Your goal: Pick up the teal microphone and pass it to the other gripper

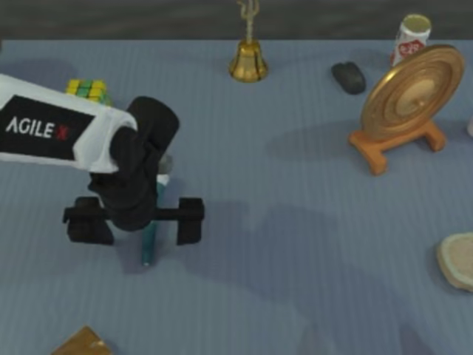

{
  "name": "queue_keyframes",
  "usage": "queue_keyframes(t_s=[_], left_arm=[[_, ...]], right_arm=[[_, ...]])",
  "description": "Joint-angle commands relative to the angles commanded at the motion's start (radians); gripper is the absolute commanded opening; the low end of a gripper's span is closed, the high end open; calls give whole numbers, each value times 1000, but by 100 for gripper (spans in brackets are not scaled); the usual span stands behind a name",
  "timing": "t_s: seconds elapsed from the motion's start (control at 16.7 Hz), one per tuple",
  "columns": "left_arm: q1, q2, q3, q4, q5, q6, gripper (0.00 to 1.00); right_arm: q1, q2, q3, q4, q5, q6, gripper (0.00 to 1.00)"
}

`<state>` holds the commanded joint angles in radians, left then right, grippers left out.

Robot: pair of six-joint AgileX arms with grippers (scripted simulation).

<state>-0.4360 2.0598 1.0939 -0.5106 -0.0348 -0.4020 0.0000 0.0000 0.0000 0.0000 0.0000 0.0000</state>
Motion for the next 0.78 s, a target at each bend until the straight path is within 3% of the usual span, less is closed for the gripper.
queue_keyframes(t_s=[0.3, 0.78], left_arm=[[1, 24, -10, 29, 0, 1, 100], [1, 24, -10, 29, 0, 1, 40]], right_arm=[[0, 0, 0, 0, 0, 0, 100], [0, 0, 0, 0, 0, 0, 100]])
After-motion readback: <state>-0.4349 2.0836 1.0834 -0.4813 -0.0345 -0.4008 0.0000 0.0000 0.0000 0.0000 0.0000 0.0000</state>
